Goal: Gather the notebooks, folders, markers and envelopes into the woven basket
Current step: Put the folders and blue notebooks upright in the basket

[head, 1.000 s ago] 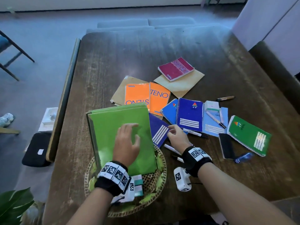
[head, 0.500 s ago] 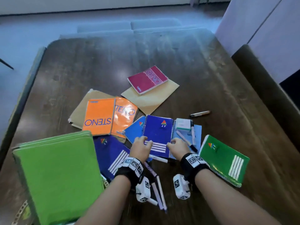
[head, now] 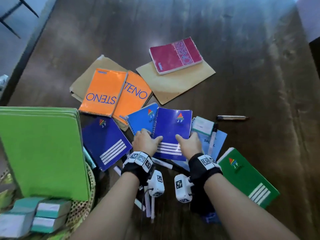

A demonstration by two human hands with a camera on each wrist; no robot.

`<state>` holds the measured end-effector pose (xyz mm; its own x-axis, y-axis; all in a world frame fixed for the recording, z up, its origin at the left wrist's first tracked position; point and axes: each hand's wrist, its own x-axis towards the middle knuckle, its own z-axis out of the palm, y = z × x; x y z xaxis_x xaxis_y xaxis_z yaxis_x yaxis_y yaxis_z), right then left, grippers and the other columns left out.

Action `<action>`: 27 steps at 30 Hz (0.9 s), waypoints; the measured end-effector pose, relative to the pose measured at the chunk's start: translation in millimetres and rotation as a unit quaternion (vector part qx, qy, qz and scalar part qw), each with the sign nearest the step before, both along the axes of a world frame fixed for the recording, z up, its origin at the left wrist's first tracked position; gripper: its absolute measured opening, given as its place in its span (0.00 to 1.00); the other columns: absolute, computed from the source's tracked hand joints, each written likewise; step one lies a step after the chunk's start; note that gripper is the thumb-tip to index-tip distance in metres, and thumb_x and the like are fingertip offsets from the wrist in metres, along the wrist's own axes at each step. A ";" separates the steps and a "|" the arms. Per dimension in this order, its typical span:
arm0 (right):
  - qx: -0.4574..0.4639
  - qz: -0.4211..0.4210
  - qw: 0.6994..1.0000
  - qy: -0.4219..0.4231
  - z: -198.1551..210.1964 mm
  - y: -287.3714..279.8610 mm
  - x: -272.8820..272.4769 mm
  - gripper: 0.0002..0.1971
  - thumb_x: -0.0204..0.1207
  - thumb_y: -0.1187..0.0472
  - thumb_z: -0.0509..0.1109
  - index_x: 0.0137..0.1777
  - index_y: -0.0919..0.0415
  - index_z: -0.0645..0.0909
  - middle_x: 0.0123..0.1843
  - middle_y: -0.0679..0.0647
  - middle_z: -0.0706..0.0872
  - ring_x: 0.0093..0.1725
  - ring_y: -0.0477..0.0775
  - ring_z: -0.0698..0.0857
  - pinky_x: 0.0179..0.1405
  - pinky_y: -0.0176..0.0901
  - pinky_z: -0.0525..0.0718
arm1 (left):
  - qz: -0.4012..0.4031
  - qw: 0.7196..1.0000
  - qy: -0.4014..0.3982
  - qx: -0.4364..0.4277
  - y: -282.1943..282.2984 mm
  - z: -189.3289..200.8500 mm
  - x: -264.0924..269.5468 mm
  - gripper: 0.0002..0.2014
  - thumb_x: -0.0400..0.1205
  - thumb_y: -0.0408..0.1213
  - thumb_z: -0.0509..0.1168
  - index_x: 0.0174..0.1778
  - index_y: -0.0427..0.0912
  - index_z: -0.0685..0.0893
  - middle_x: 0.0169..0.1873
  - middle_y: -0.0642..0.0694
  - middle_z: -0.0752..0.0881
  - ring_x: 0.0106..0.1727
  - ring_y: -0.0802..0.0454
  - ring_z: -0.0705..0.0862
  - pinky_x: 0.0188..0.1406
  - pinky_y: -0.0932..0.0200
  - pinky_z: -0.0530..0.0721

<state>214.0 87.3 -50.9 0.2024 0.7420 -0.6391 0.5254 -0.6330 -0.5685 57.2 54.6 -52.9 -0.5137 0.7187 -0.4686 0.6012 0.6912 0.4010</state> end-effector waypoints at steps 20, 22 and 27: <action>0.090 0.083 0.965 0.234 27.9 8.7 -29.8 0.07 0.85 0.58 0.69 0.55 0.45 0.73 0.58 0.54 0.89 0.52 0.56 0.92 0.51 0.61 0.91 | 0.060 0.963 -0.199 0.173 -35.4 32.0 -51.6 0.13 0.83 0.47 0.70 0.58 0.45 0.79 0.49 0.54 0.89 0.49 0.58 0.88 0.44 0.61 0.84; 0.082 0.105 0.958 0.256 32.7 6.4 -49.0 0.07 0.86 0.59 0.68 0.56 0.48 0.72 0.59 0.57 0.89 0.52 0.58 0.92 0.50 0.62 0.91 | 0.081 0.966 -0.170 0.180 -45.2 32.6 -67.8 0.10 0.83 0.47 0.68 0.55 0.46 0.80 0.46 0.54 0.88 0.50 0.53 0.87 0.48 0.54 0.83; 0.047 0.137 0.941 0.306 38.8 -4.2 -99.7 0.06 0.86 0.63 0.67 0.55 0.52 0.72 0.58 0.65 0.89 0.51 0.67 0.92 0.51 0.71 0.90 | 0.143 0.975 -0.050 0.160 -66.7 23.9 -101.8 0.19 0.85 0.53 0.61 0.59 0.41 0.84 0.59 0.41 0.83 0.64 0.39 0.78 0.67 0.47 0.74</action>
